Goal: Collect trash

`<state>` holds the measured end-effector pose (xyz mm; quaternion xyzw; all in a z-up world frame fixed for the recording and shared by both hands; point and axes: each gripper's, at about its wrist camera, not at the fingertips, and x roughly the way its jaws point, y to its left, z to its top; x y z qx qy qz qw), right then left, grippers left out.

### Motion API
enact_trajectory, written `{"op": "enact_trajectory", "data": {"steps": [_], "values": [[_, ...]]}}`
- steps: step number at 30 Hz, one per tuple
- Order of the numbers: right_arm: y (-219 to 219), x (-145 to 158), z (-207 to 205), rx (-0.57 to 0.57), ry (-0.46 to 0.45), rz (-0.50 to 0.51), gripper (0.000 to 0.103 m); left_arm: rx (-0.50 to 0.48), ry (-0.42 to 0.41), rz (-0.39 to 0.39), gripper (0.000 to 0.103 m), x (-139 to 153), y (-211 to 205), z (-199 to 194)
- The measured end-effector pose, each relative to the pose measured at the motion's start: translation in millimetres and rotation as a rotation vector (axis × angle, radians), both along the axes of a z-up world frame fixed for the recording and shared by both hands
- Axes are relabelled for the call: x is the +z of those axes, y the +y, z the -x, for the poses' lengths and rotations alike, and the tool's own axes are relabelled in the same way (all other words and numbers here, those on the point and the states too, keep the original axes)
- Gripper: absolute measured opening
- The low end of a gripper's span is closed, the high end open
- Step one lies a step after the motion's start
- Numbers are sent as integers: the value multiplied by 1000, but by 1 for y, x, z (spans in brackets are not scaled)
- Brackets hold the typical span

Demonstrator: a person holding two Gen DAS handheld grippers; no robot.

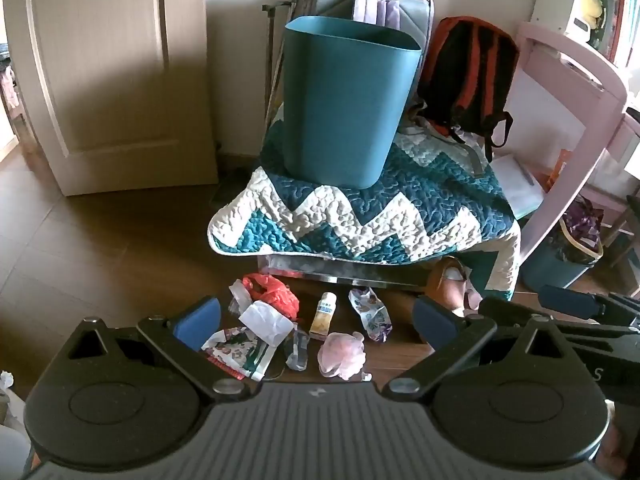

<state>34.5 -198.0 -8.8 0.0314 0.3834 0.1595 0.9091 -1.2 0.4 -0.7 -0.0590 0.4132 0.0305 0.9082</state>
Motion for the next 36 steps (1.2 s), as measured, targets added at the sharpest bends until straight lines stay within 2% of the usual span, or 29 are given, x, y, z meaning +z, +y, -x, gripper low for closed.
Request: {"op": "enact_trajectory", "data": {"steps": [36], "values": [[1,-3,-5,14,22,-10,77,8,1,-4,103,-1,5,-1]]}}
